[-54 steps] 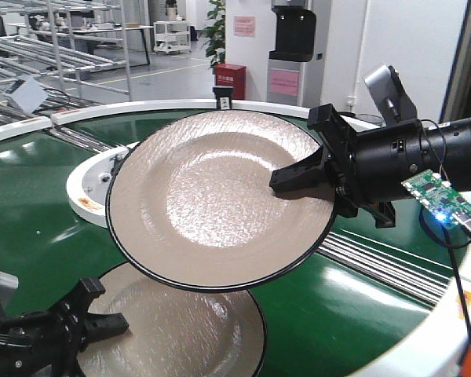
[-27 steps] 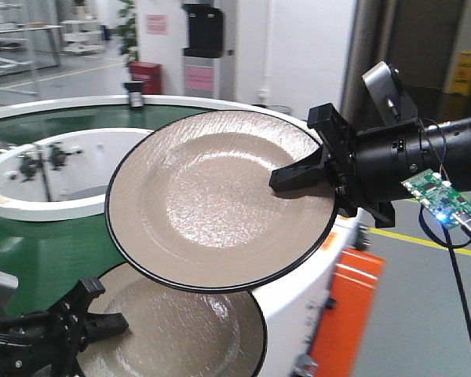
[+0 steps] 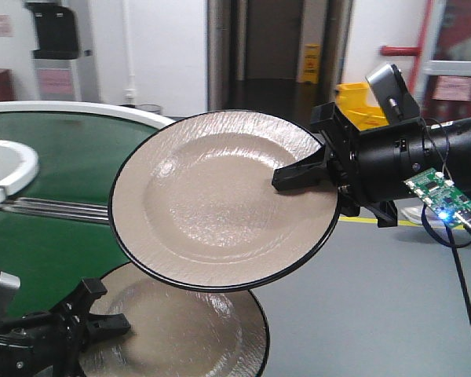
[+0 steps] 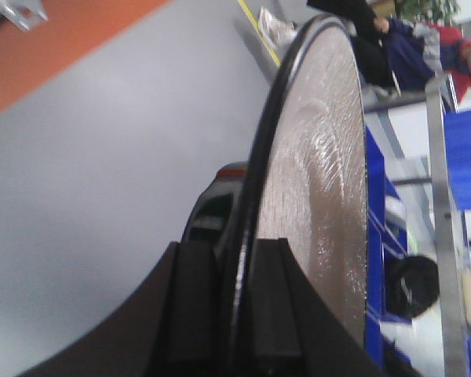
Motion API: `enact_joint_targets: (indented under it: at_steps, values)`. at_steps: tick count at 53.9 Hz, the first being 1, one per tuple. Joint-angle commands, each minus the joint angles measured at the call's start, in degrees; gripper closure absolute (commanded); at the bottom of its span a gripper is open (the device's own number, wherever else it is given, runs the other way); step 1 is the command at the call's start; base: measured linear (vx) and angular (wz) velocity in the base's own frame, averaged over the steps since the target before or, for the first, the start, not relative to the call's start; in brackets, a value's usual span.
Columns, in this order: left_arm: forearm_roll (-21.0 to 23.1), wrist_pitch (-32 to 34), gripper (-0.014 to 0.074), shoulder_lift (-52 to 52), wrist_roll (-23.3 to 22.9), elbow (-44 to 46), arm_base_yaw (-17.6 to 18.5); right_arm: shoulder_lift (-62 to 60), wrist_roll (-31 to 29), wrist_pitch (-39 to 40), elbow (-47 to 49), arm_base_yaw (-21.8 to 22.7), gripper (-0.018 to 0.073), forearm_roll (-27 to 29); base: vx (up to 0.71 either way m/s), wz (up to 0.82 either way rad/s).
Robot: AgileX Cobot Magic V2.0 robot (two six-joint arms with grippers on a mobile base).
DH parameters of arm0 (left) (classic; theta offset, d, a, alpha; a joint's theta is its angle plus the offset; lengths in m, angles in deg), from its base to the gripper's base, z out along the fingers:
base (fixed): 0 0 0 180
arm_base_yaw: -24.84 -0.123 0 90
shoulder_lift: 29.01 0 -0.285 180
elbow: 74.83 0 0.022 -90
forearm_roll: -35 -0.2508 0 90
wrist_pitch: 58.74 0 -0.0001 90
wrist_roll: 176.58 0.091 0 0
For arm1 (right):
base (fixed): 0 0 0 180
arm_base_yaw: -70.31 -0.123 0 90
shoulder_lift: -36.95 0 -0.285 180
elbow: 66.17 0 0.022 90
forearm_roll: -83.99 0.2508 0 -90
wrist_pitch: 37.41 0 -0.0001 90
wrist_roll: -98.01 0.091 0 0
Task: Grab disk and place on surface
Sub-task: 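Hold both plates while the base drives to the steel table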
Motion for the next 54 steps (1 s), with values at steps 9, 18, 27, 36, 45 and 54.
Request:
enact_joint_targets:
  at_steps: [9,18,27,36,45,54]
  values:
    - [3.5,-2.1,0.0595,-1.9,-0.7,1.8,0.3,-2.4,0.1,3.7,2.4,0.1,0.0567,6.4,-0.04,-0.51]
    - [3.5,-2.1,0.0595,-1.9,-0.7,1.8,0.3,-2.4,0.1,3.7,2.4,0.1,0.0567,6.7,0.04,-0.41]
    - [3.5,-2.0,0.0595,-1.9,-0.7,1.8,0.3,-2.4,0.1,3.6,2.4,0.1,0.0567,6.8,0.11,-0.37]
    - [3.5,-2.0,0.0595,-1.9,-0.7,1.8,0.3,-2.4,0.1,3.6,2.4,0.1,0.0567,6.8,0.15,-0.36]
    - [3.5,-2.0,0.0595,-1.9,-0.7,1.8,0.3,-2.4,0.1,3.6,2.4,0.1,0.0567,6.8,0.18,-0.33]
    - [3.5,-2.0,0.0595,-1.9,-0.7,1.8,0.3,-2.4,0.1,3.6,2.4,0.1,0.0567,6.8,0.2,-0.32]
